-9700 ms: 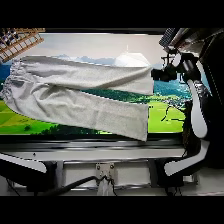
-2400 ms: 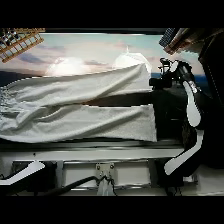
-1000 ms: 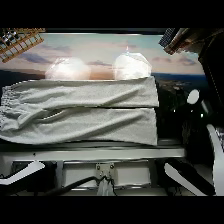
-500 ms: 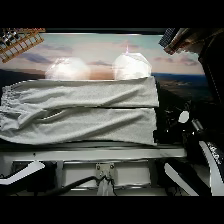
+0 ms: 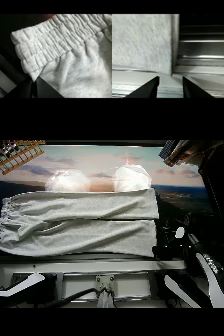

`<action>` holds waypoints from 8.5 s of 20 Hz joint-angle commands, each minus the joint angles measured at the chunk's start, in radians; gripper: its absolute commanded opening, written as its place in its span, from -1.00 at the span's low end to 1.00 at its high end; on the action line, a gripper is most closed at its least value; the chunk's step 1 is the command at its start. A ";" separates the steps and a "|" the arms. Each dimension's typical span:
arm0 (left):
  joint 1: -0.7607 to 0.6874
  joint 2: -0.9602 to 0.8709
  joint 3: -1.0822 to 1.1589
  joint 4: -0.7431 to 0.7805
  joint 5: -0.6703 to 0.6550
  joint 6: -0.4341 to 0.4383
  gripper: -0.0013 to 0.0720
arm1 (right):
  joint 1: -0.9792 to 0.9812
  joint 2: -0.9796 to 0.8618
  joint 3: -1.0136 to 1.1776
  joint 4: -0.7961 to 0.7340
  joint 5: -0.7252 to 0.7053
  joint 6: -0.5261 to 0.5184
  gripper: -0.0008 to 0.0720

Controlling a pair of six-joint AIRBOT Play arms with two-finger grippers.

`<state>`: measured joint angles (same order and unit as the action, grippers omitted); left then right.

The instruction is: Fold the clothes and pants, and hang the long-sleeved shirts on hangers.

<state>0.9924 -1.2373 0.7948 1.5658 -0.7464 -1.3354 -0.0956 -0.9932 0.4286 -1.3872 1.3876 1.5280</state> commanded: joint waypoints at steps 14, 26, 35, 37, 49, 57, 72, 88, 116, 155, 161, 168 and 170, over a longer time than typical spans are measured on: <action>0.000 0.000 0.000 0.000 0.002 0.000 -0.88 | 0.000 -0.012 0.014 0.092 -0.109 -0.027 -0.87; 0.000 0.129 0.157 0.004 -0.038 0.020 -0.88 | 0.000 0.191 0.407 -0.138 -0.014 0.030 -0.88; -0.172 0.213 0.159 -0.034 0.224 0.011 -0.89 | 0.000 0.077 0.541 -0.162 -0.159 0.030 -0.88; -0.250 0.192 0.160 -0.022 0.291 0.012 -0.90 | 0.000 -0.019 0.624 -0.163 -0.207 0.005 -0.88; -0.380 -0.164 0.164 -0.026 0.674 -0.127 -0.90 | 0.001 -0.819 1.293 -0.031 -0.288 -0.066 -0.87; -0.486 -0.346 0.190 -0.127 0.866 -0.128 -0.89 | 0.001 -1.049 1.473 0.005 -0.401 -0.063 -0.75; -0.447 0.058 0.126 -0.062 0.004 -0.128 -0.02 | 0.020 -0.522 1.093 0.065 -0.199 0.003 0.35; -0.307 -0.188 -0.010 -0.816 0.274 0.095 0.61 | 0.021 -0.077 0.460 0.132 -0.348 0.000 0.29; -0.367 -0.172 0.108 -0.765 0.107 0.185 -0.88 | -0.022 -0.406 0.301 0.426 -1.085 0.264 0.57; -0.066 0.050 0.111 -0.022 -0.304 0.023 0.05 | 0.003 0.148 0.193 -0.047 -0.421 0.106 0.61; -0.126 0.173 0.287 -0.276 -0.047 -0.247 -0.03 | -0.361 -0.165 0.493 0.329 -0.261 -0.263 0.40; -0.549 0.213 0.283 -0.546 -0.118 -0.115 -0.04 | -0.375 -0.494 0.500 0.597 -0.123 -0.453 0.50; -0.690 0.212 0.277 -0.545 -0.117 -0.115 -0.05 | -0.348 -0.527 0.500 0.578 -0.124 -0.457 0.50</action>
<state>0.4858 -1.0302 1.0748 1.0683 -0.8459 -1.4628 -0.4622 -1.4429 0.9218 -0.8398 1.2274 1.1118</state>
